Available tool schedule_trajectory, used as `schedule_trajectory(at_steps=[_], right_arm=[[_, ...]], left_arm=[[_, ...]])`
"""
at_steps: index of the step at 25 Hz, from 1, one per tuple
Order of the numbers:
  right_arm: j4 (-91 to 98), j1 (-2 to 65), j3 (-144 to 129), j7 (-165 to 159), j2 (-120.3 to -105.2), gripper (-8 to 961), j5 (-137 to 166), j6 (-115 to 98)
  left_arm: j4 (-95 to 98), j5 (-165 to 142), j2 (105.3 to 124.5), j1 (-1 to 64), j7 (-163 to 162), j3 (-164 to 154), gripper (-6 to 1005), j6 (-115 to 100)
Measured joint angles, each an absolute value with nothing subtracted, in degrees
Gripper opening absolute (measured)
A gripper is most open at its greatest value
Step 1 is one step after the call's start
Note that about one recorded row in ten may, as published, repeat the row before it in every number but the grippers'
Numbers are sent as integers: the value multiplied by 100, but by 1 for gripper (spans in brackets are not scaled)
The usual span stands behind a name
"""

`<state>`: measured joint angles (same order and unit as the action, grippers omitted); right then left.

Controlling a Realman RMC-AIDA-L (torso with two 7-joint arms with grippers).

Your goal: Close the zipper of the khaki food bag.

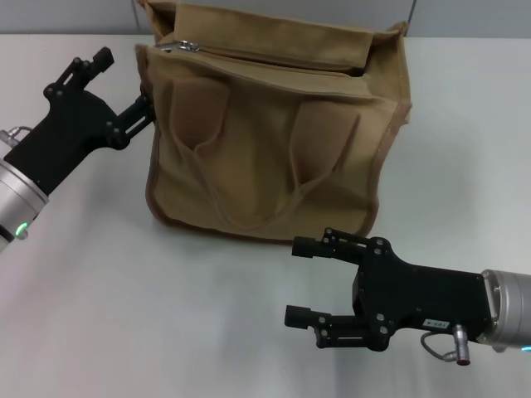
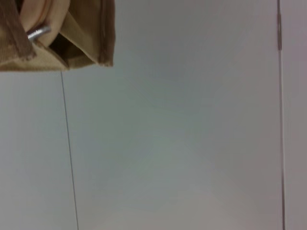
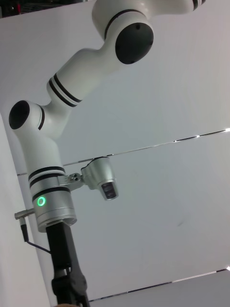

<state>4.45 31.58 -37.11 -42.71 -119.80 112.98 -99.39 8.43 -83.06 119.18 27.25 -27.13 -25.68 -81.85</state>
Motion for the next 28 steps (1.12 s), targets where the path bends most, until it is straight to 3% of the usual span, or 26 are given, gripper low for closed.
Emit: schedule_trajectory(at_steps=[23, 28], right_arm=[[386, 3173, -3629, -4271, -11988, 819, 11303, -9885], [380, 3173, -3583, -4271, -11988, 819, 11303, -9885]], left_arm=[[680, -7658, 11918, 2785, -2698, -2846, 757, -8450], [675, -7657, 11918, 2796, -2698, -2855, 536, -8590]])
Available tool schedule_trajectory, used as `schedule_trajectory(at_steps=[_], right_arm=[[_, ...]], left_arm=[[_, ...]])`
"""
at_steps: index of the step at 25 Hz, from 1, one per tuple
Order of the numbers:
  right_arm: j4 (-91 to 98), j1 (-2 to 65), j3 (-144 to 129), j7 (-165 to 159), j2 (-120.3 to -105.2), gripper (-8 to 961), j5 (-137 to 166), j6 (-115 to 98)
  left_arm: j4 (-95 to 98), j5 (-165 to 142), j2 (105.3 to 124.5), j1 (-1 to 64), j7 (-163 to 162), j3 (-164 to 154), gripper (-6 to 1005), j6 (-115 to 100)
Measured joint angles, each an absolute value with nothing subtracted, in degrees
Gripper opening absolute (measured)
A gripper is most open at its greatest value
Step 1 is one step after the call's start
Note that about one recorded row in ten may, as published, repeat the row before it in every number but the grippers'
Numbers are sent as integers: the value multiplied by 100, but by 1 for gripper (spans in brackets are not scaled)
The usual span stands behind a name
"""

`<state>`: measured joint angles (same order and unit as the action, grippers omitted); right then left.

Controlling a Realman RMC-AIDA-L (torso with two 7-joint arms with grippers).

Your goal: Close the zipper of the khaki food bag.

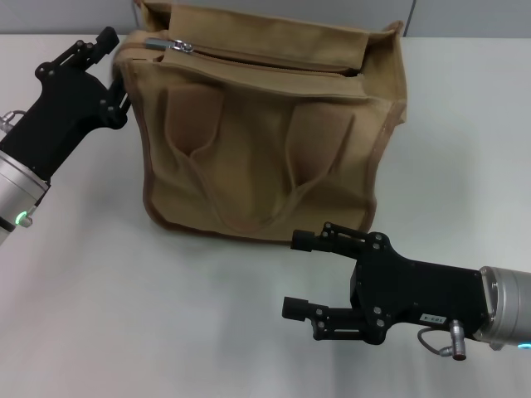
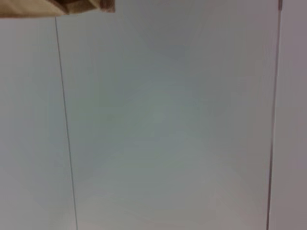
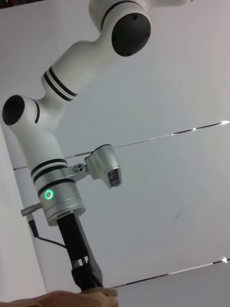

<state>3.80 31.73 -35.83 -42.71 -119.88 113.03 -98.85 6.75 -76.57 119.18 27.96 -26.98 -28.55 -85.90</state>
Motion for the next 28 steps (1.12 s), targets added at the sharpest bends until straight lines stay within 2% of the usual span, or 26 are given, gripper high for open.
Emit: schedule_trajectory(at_steps=[8, 14, 19, 28], right_arm=[[363, 3161, -3389, -4256, -11988, 819, 11298, -10003], [36, 3133, -2319, -3476, -11988, 819, 11292, -10248], [-478, 3241, -1061, -1930, -11988, 819, 11292, -10120], [-1255, 3832, 94, -81, -11988, 819, 11292, -9122]], left_arm=[[560, -7628, 11918, 2787, -2702, -2825, 315, -8770], [444, -7607, 11918, 2782, -2779, -2834, 88, -8978], [255, -7638, 11918, 2781, -2788, -2846, 21, -9464], [164, -7648, 11918, 2787, -2794, -2848, 21, -9467]])
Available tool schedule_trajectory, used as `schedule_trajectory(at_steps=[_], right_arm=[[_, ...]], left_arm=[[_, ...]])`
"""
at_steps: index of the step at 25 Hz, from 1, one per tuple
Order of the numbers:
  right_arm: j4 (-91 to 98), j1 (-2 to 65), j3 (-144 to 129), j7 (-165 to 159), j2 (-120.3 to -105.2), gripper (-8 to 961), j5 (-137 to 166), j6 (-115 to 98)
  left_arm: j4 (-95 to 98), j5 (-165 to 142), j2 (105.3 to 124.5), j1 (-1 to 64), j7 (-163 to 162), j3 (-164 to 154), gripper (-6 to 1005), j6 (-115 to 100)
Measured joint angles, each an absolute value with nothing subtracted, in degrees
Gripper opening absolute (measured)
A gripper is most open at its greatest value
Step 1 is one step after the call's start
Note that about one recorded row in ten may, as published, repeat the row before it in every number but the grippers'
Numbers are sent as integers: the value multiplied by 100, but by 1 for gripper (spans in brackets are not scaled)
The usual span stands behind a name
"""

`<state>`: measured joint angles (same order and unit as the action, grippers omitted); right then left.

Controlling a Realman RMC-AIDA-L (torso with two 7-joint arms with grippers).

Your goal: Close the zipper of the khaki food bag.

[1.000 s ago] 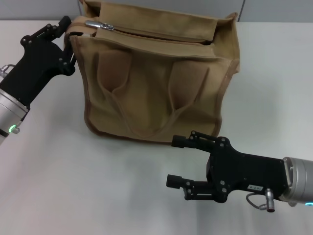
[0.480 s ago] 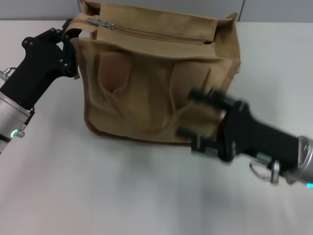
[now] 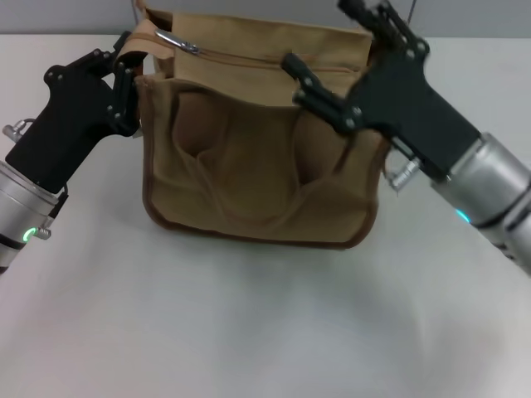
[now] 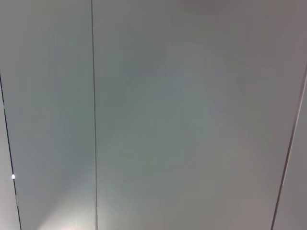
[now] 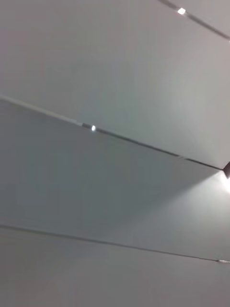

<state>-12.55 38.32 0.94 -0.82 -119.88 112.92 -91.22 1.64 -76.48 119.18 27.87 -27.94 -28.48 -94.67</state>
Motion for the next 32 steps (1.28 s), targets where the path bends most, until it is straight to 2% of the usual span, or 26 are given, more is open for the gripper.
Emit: schedule_trajectory(at_steps=[5, 19, 32], right_arm=[[-1652, 4187, 602, 954, -11987, 819, 11319, -8576], [-2516, 4424, 732, 1777, -11988, 820, 11393, -7077], [-2519, 4502, 792, 1816, -11987, 820, 11662, -6871]], left_arm=[[146, -7653, 11918, 2780, -2960, -2848, 21, -9533], [-13, -7730, 11918, 2972, -3024, -2899, 21, -9751], [-37, -7730, 11918, 3128, -3125, -3075, 21, -9947]])
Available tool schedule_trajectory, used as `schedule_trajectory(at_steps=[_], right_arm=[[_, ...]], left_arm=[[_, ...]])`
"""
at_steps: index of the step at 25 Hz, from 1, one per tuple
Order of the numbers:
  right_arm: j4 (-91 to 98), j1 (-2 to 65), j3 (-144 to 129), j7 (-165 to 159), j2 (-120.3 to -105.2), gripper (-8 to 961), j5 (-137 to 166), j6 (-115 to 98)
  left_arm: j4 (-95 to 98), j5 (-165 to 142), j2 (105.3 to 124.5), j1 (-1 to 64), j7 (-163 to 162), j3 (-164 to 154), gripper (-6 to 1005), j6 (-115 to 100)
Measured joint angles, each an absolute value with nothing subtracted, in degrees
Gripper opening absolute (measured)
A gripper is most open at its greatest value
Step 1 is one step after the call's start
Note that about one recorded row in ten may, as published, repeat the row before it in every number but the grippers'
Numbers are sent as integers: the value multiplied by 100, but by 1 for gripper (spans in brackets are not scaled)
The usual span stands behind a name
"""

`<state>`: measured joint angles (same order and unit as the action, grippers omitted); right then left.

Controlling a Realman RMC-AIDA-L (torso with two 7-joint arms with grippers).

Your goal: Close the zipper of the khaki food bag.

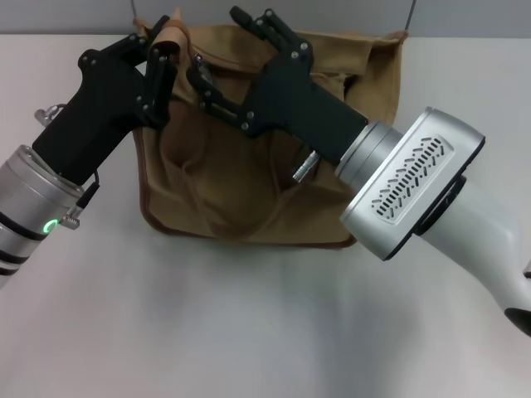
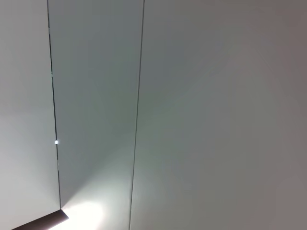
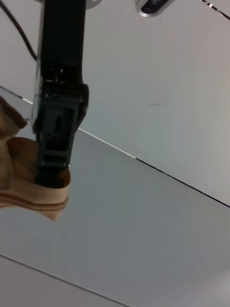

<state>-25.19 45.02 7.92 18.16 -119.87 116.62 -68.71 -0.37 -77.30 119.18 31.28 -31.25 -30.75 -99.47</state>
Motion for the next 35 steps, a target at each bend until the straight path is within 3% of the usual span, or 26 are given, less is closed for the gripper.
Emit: schedule_trajectory(at_steps=[35], right_arm=[[-2663, 4363, 1233, 2261, -11988, 818, 11816, -6633]], left_arm=[[-58, -7721, 11918, 3156, -3128, -3076, 21, -9949]])
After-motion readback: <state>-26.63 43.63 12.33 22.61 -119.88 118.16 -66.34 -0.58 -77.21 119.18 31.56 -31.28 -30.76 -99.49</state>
